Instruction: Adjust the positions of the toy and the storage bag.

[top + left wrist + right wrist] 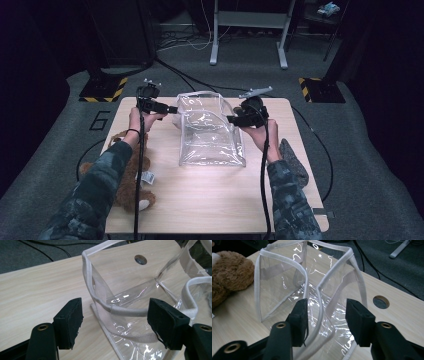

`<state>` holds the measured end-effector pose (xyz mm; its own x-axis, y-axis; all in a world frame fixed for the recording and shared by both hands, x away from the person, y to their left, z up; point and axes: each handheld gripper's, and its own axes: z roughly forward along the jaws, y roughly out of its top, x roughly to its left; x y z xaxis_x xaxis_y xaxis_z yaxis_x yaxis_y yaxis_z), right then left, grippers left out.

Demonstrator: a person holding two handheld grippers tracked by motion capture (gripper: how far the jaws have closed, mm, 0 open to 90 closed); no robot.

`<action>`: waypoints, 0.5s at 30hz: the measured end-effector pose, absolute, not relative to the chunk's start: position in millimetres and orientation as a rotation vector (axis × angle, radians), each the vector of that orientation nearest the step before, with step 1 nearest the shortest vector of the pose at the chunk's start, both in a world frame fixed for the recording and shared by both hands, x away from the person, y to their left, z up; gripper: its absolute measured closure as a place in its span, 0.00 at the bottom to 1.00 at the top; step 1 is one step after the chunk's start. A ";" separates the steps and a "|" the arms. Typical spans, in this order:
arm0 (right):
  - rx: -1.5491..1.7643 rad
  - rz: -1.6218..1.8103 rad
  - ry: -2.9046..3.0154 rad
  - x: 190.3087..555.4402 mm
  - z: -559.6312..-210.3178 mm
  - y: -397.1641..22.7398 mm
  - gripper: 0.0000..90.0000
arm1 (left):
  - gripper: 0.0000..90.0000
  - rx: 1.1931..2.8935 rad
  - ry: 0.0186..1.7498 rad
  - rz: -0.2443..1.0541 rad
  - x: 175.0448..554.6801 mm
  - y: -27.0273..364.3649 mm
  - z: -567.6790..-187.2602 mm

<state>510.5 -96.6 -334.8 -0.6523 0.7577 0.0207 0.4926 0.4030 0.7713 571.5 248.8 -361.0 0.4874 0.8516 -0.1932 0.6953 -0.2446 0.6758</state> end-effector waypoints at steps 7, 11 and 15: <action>1.141 1.030 2.369 531.9 -340.2 -76.9 0.66 | 0.35 2.024 1.321 0.239 578.2 247.2 -362.6; 1.150 0.990 2.394 536.7 -350.7 -72.2 0.80 | 0.46 2.031 1.325 0.197 579.7 244.7 -366.8; 1.150 0.995 2.381 533.7 -353.1 -75.4 0.93 | 0.70 2.102 1.300 0.221 577.8 240.5 -371.4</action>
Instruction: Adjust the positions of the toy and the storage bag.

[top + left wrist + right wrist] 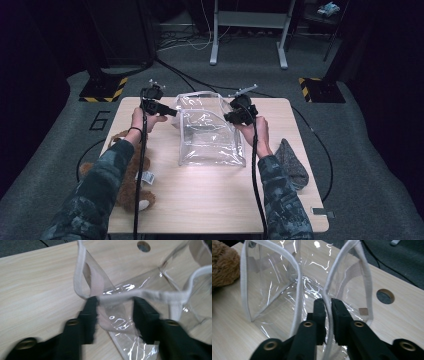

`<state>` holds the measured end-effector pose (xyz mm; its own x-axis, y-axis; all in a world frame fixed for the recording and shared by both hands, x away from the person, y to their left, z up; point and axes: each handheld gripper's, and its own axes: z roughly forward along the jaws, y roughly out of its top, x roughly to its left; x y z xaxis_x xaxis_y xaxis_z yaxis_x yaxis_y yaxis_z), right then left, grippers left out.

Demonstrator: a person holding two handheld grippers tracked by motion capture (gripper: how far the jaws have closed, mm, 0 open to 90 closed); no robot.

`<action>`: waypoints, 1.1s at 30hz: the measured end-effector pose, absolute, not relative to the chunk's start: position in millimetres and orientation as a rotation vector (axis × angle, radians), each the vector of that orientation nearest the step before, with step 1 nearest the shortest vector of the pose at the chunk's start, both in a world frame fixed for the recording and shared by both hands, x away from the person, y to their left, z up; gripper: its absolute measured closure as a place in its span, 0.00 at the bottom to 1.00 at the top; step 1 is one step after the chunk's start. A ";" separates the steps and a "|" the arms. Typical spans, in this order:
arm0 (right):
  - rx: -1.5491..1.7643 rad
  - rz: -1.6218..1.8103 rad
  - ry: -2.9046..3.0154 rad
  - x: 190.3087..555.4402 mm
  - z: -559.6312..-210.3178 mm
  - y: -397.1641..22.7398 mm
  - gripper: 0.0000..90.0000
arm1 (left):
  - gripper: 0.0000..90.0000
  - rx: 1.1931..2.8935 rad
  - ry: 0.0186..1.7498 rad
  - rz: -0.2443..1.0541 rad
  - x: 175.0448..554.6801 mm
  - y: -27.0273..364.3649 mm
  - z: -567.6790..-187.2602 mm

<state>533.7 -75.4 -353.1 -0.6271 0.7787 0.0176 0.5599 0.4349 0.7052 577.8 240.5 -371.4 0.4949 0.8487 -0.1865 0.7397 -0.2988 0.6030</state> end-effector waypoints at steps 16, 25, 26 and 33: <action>1.175 0.991 2.283 522.4 -354.0 -101.2 0.97 | 0.74 2.051 1.324 0.234 574.4 241.0 -364.4; 1.174 0.998 2.281 520.6 -354.7 -103.9 0.97 | 0.46 1.952 1.356 0.318 579.8 236.0 -351.8; 1.171 0.997 2.281 520.5 -354.8 -103.2 0.97 | 0.44 1.957 1.357 0.315 581.1 234.3 -353.2; 1.173 0.996 2.270 518.9 -356.2 -103.1 0.97 | 0.40 1.970 1.420 0.278 589.9 222.4 -368.4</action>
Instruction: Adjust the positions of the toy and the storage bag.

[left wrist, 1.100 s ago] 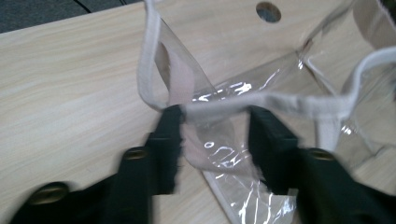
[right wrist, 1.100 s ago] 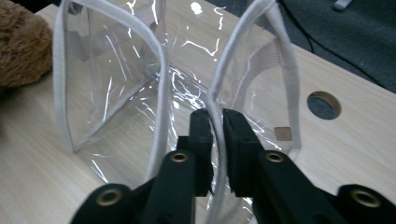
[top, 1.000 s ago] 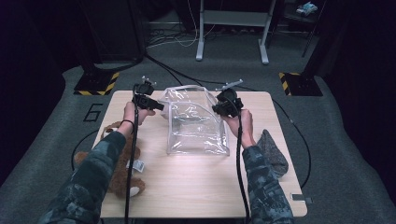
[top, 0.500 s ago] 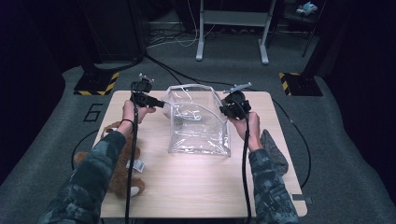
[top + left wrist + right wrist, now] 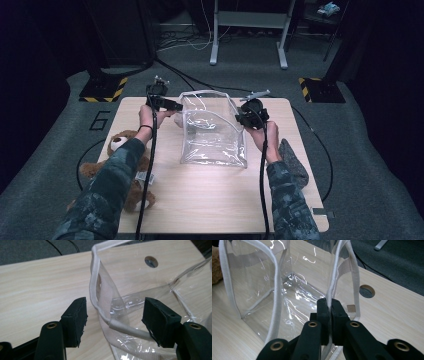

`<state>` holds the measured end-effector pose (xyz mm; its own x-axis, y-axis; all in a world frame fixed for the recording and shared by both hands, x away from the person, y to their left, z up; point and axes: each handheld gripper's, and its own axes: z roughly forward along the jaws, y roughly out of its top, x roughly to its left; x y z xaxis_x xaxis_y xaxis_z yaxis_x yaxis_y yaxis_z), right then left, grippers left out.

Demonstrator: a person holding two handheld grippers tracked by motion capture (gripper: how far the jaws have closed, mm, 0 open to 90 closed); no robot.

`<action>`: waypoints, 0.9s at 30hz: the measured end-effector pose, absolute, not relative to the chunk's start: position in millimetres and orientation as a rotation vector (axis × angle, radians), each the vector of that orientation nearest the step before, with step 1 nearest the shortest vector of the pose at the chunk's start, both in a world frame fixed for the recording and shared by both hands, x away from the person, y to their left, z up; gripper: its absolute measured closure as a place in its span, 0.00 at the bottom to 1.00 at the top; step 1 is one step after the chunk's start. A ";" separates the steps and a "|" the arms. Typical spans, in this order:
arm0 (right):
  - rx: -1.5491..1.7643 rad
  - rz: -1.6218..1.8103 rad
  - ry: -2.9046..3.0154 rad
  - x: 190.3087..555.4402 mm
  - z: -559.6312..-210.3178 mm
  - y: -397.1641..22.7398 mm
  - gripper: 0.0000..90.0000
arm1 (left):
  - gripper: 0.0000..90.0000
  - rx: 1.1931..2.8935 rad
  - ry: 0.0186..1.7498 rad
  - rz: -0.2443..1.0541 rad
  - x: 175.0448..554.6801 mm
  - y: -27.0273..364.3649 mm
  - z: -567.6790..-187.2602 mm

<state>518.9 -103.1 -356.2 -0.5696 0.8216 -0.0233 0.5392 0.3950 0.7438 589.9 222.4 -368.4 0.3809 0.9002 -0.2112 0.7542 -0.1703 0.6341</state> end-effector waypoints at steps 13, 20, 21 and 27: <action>1.193 0.956 2.226 516.3 -356.4 -109.4 0.98 | 0.89 2.072 1.337 0.305 577.5 214.9 -371.8; 1.198 0.931 2.165 513.0 -352.6 -123.4 0.98 | 0.92 2.099 1.273 0.357 562.9 220.0 -359.8; 1.217 0.927 2.159 511.8 -352.0 -126.3 0.98 | 0.92 2.104 1.265 0.356 559.6 221.6 -359.2; 1.251 0.915 2.133 505.8 -352.9 -144.1 0.98 | 0.92 2.096 1.252 0.332 547.2 231.0 -358.7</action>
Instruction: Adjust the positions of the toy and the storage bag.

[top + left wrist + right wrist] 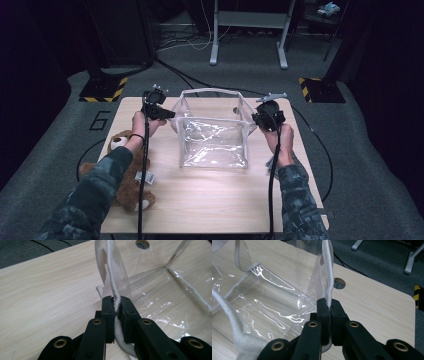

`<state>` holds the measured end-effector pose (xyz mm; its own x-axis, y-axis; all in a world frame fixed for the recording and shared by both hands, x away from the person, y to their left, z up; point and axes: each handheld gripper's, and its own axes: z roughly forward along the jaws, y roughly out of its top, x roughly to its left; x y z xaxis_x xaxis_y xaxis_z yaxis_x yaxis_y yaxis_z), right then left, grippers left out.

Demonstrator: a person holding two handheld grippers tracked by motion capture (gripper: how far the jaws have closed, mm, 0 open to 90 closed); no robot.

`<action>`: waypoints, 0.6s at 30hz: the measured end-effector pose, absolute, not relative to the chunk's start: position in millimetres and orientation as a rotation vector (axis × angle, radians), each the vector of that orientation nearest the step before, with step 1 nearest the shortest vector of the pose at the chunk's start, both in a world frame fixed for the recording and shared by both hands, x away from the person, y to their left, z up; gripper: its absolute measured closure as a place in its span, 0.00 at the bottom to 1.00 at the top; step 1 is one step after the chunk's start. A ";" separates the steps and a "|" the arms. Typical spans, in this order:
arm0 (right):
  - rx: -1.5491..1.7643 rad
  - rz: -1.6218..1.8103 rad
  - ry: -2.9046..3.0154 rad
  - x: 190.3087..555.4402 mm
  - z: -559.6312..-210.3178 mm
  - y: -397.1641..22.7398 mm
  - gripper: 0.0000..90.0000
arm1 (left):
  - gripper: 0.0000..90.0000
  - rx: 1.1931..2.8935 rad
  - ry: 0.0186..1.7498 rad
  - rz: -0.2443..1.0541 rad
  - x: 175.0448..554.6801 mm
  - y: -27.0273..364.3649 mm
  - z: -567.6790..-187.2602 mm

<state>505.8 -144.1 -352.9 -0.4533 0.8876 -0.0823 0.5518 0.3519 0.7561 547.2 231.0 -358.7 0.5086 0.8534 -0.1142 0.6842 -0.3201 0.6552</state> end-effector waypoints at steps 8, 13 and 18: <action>1.251 0.934 2.134 496.7 -347.3 -146.9 0.98 | 0.92 2.130 1.234 0.326 532.9 233.1 -344.7; 1.245 0.931 2.165 490.5 -345.4 -140.0 0.98 | 0.92 2.157 1.255 0.273 532.5 240.8 -345.5; 1.246 0.936 2.193 489.8 -355.9 -132.7 0.98 | 0.91 2.193 1.274 0.240 534.3 241.6 -358.8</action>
